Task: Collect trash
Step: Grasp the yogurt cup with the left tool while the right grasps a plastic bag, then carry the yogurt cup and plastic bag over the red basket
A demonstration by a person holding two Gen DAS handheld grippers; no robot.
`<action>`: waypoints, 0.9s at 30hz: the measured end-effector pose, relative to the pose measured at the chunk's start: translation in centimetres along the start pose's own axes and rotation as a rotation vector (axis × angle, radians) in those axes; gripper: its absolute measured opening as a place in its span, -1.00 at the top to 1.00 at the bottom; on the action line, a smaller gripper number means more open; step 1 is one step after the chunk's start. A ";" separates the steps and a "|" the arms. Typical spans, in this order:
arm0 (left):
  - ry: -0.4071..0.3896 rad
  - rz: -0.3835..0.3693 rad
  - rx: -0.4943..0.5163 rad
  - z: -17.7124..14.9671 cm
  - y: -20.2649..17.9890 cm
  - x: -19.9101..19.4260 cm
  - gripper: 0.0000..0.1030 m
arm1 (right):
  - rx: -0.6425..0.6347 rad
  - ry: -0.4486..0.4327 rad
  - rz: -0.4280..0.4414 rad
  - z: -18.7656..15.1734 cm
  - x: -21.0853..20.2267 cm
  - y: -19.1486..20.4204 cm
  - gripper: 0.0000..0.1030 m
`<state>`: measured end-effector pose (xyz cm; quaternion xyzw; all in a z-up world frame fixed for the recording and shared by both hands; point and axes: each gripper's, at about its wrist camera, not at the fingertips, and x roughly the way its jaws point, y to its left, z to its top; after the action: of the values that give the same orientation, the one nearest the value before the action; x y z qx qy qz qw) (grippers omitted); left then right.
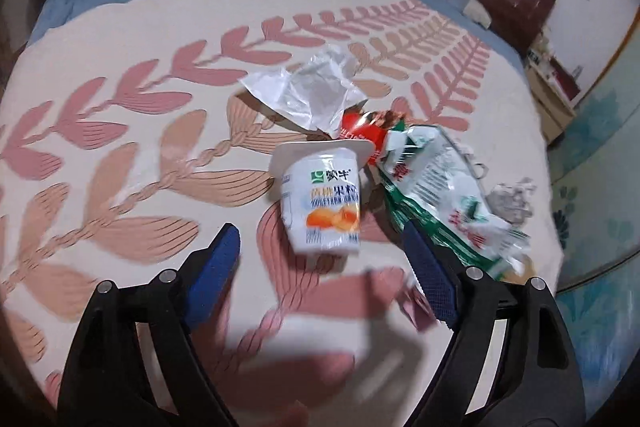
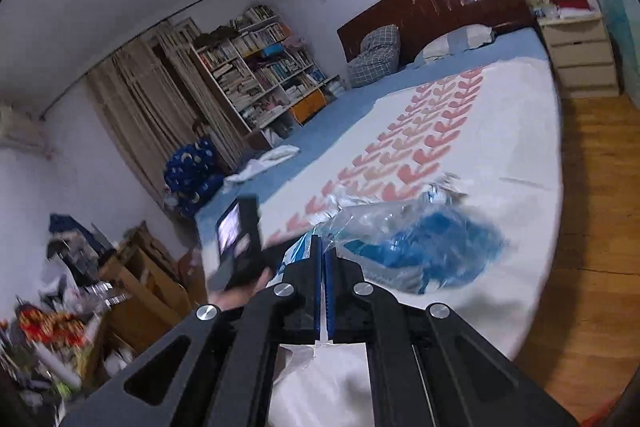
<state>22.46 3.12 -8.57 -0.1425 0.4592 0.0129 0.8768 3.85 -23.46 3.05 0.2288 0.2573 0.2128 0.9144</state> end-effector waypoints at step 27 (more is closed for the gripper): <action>-0.261 -0.171 0.443 -11.1 -15.4 -23.4 0.27 | 0.011 -0.123 -0.259 -1.3 -24.9 -3.4 0.94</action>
<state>2.36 -11.99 8.05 0.0173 0.3203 -0.1439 0.9362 -15.35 -38.44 9.55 0.2112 0.2292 0.0771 0.9471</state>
